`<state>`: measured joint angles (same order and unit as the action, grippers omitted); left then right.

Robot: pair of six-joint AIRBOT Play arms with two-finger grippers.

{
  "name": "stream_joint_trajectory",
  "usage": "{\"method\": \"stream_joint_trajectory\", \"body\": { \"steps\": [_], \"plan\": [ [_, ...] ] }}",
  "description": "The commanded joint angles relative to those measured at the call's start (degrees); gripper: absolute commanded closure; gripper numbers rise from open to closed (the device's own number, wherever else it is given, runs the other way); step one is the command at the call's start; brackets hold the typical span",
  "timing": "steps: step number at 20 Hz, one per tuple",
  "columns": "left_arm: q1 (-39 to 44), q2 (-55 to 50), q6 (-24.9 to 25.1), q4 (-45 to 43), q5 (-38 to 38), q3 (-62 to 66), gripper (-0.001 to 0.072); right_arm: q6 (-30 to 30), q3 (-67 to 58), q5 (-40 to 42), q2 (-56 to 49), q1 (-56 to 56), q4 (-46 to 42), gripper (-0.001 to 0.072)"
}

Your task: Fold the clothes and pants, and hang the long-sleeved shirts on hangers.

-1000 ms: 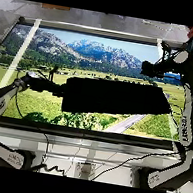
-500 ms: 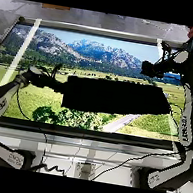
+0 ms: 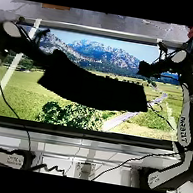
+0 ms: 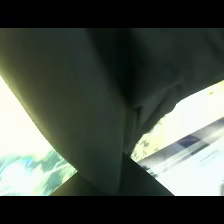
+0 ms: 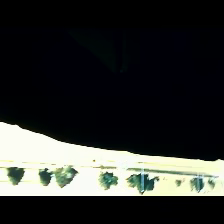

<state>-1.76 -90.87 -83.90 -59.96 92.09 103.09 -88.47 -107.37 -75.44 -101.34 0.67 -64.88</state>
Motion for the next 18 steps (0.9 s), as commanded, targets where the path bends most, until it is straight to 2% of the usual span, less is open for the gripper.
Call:
{"method": "stream_joint_trajectory", "body": {
  "steps": [1,5,8,11,15,18],
  "plan": [
    [0.4,1.8,-8.8,-13.6,6.9,9.3,0.0699,2.3,0.0,-0.3,0.0,3.8,0.2,0.0691],
    [3.0,2.7,-9.3,-24.3,12.9,11.8,0.0698,2.7,0.1,3.3,-1.0,9.7,0.1,0.069],
    [5.0,2.5,-10.7,-23.6,12.2,11.8,0.0698,2.1,0.2,9.2,-3.8,15.6,0.1,0.0691],
    [6.8,2.0,-10.7,-23.6,10.1,11.8,0.0698,-4.3,0.2,14.5,-9.8,22.7,0.7,0.0691],
    [7.8,2.0,-10.7,-23.3,6.8,11.8,0.0697,-6.7,0.2,26.5,-17.4,32.5,11.2,0.0692],
    [8.1,2.0,-10.7,-22.9,6.5,11.8,0.0697,-9.9,0.1,34.9,-19.7,38.9,14.0,0.0692]
  ]
}}
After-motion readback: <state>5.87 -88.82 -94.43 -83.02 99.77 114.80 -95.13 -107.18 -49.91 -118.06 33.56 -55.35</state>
